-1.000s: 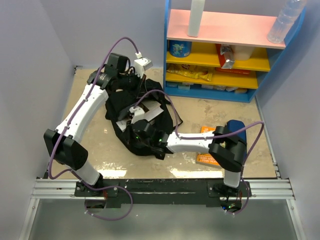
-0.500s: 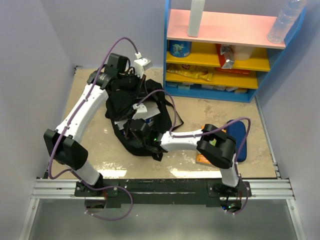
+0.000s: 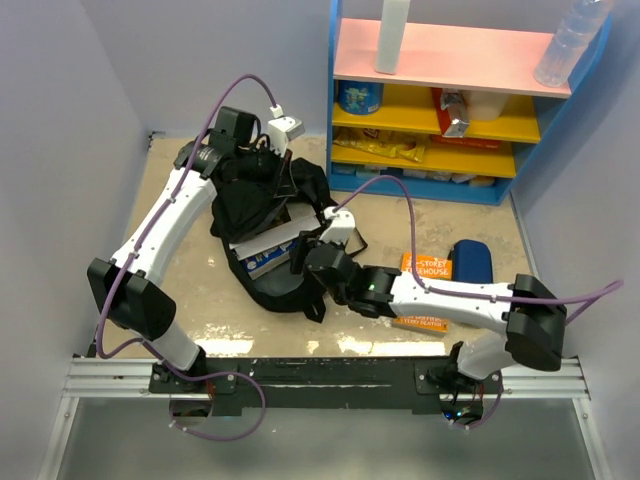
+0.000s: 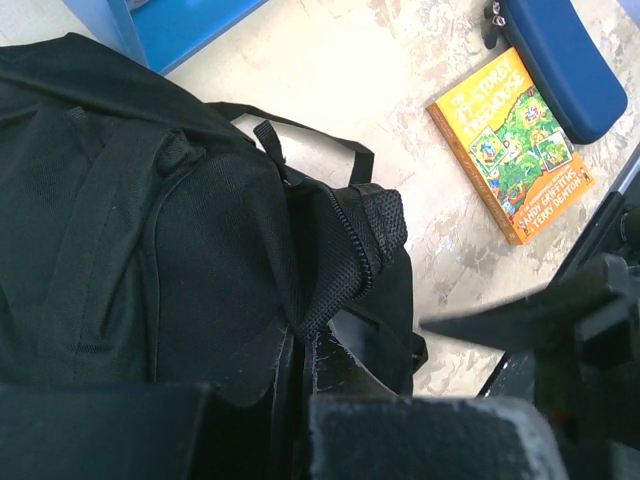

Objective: Pack the student bag
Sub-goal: Place the book in the student bag, then pick up the book from the center of the board.

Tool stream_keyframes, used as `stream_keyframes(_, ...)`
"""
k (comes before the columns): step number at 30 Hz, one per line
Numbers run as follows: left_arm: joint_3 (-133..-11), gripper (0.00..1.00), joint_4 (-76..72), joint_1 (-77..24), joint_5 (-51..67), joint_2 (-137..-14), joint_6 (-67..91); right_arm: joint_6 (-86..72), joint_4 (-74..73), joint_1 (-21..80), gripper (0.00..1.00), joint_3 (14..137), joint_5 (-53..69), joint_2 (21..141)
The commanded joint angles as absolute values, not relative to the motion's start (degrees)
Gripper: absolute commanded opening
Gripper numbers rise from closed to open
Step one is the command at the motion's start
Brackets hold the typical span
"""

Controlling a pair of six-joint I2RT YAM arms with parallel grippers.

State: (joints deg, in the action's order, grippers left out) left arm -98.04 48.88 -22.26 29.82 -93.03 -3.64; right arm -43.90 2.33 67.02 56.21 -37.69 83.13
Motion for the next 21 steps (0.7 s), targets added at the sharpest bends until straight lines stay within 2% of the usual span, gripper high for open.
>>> stream_keyframes(1,-101.2,0.0,43.9,-22.3,31.6,-89.8,-2.8,-50.3,-17.9,67.1,0.7,59.1,-48.6,88.0)
stream_keyframes(3,-101.2,0.0,43.9,-22.3,31.6,-90.2,-2.6,-50.5,-20.5,67.1,0.76,61.8,-48.3,92.1)
stream_keyframes(8,-101.1,0.0,43.9,-22.3,31.4,-90.1,-3.1,-49.0,-21.1,67.1,0.75,66.9,-49.0,98.2)
stream_keyframes(11,-101.0,0.0,44.2,-22.3,31.6,-90.0,-3.1,-47.8,-20.3,66.8,0.62,69.1,-52.0,100.7)
stream_keyframes(12,-100.9,0.0,44.2,-22.3,31.6,-90.0,-3.3,-48.1,-22.0,66.6,0.41,69.6,-53.0,101.2)
stream_keyframes(14,-100.9,0.0,44.4,-22.3,31.6,-90.0,-3.6,-55.3,-31.1,66.3,0.07,71.1,-59.4,100.3)
stream_keyframes(15,-100.9,0.0,44.5,-22.3,31.6,-90.1,-3.8,-58.9,-34.6,66.3,0.0,71.2,-61.7,99.3)
stream_keyframes(18,-101.0,0.0,44.7,-22.2,31.5,-90.4,-4.5,-70.5,-39.4,66.2,0.0,65.5,-64.3,90.1)
stream_keyframes(21,-100.7,0.0,45.3,-22.1,31.6,-90.6,-5.4,-71.8,-32.8,63.9,0.0,55.9,-59.6,79.2)
